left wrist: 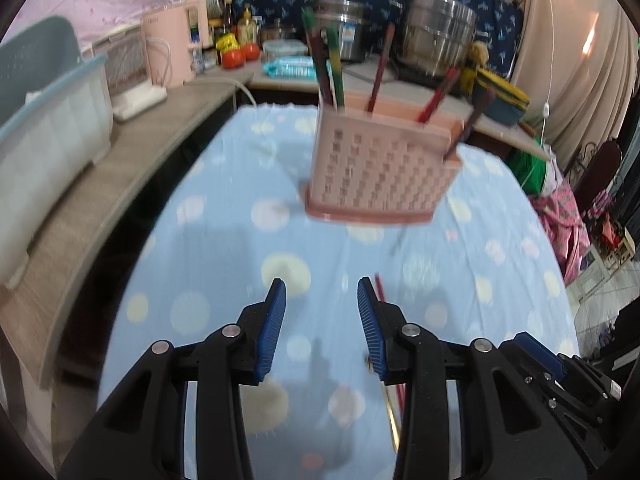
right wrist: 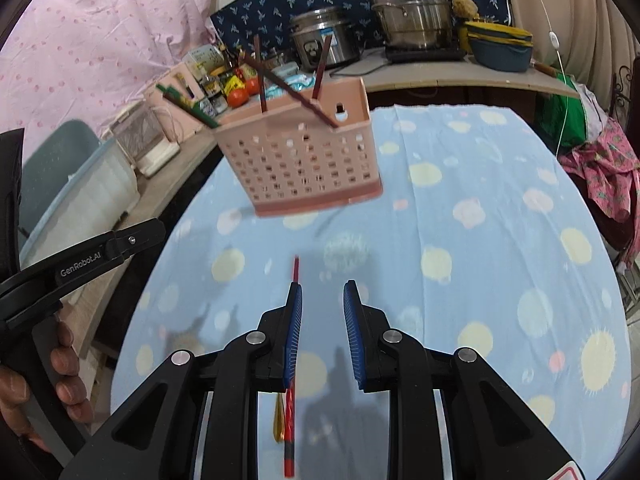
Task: Organize utensils
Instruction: 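Move both open tools back down to the red chopstick and gold spoon, then grasp the last red chopstick with the right tool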
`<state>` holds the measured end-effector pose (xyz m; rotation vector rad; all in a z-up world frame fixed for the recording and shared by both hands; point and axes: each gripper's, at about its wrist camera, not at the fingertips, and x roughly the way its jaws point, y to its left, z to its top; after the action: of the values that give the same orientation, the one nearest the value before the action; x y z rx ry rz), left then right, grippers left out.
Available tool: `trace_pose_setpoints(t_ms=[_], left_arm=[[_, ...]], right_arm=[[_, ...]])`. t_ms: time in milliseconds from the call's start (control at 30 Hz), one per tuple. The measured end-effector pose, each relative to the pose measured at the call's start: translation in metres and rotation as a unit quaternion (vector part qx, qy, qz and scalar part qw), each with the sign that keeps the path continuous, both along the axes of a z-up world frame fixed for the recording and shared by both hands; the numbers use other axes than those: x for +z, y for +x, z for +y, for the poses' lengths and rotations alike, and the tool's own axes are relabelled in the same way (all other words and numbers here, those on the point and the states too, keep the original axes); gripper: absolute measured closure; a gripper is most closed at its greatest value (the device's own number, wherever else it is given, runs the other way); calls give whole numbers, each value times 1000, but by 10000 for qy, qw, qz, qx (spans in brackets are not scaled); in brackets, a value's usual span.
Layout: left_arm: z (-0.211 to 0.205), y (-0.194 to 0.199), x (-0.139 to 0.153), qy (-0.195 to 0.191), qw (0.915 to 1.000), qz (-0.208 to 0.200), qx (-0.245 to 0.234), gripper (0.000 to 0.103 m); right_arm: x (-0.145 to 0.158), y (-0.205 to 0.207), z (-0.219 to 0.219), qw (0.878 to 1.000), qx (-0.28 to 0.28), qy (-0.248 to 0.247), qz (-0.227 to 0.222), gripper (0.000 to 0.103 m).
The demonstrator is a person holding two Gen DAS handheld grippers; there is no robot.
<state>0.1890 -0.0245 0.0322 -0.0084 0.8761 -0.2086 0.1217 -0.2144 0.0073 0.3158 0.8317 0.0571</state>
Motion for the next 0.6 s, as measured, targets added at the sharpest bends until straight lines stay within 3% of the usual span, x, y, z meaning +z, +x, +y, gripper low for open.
trace_pose_setpoints(t_ms=[333, 600], left_arm=[[6, -34, -50, 163, 9985, 516, -21, 67], [11, -51, -77, 239, 9966, 794, -15, 67]], right_arm=[[-53, -41, 26, 9971, 395, -154, 627, 81], [-68, -59, 44, 9944, 694, -231, 761, 81]])
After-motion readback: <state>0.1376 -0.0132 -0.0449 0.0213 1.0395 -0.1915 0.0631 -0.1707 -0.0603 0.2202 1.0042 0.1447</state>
